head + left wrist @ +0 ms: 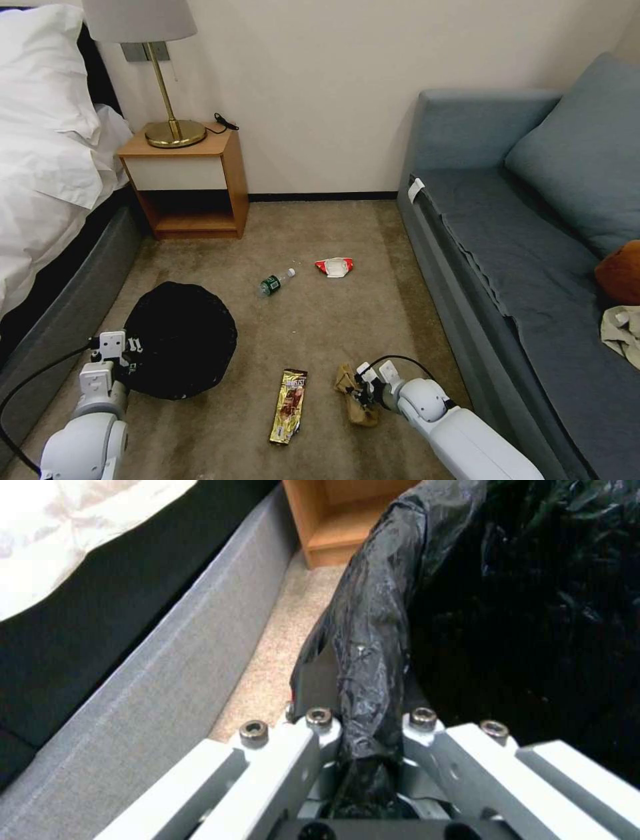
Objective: Pick up the trash bin, then pick up the garbage on the floor and place it into the trash bin.
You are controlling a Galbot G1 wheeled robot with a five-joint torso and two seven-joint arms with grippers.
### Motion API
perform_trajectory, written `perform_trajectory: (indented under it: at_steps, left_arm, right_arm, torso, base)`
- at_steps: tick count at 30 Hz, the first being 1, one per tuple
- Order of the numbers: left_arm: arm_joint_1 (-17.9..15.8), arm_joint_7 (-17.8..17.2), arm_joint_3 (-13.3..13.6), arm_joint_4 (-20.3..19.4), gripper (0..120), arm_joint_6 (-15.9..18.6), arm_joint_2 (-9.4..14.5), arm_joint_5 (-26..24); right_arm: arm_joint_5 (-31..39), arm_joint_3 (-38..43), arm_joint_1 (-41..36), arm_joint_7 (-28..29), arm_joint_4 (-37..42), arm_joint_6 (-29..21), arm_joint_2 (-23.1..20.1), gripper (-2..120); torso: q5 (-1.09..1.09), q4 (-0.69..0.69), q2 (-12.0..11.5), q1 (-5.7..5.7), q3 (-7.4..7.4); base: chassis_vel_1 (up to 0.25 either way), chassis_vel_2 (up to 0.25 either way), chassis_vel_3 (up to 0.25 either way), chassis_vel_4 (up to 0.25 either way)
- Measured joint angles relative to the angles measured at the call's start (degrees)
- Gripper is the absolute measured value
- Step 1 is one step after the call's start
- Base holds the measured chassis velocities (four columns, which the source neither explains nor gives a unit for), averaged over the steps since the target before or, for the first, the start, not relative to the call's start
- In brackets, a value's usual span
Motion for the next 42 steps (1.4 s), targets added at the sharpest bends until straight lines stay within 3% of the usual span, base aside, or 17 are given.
perform_trajectory:
  at_steps: [5,22,29,36,42]
  left_arm:
    - [0.01,0.00,0.11,0.01,4,-0.38,-0.36,0.36]
    - [0.31,-0.21,1.50,-0.47,4,-0.61,-1.53,1.79]
    - [1.01,-0.26,1.48,-2.23,4,-0.57,-1.69,1.77]
    - [0.69,-0.26,2.60,-2.82,4,-0.03,-2.29,2.34]
    - [0.37,-0.26,3.20,-2.82,4,0.11,-2.52,2.61]
  right_arm:
    - [0.30,-0.05,1.62,0.17,0.93,0.01,-1.11,0]
    - [8.70,-6.68,16.51,1.86,7.62,-0.74,-2.96,0]
    - [15.86,-11.85,20.29,4.70,16.88,0.55,-6.40,0]
    - [19.72,-16.89,22.77,7.09,23.36,0.14,-2.23,0]
    - [20.85,-21.24,25.61,7.95,21.68,1.07,2.25,0]
  torso:
    - [0.00,0.00,0.00,0.00,0.00]
    - [-0.01,0.00,0.00,0.00,0.00]
    - [-0.01,-0.01,0.00,0.00,0.00]
    - [-0.01,0.00,0.00,0.00,0.00]
    - [-0.02,0.00,0.00,0.00,0.00]
  base:
    - [0.000,0.000,0.000,0.000]
    - [0.000,0.000,0.000,0.000]
    - [0.000,0.000,0.000,0.000]
    - [0.000,0.000,0.000,0.000]
    - [0.000,0.000,0.000,0.000]
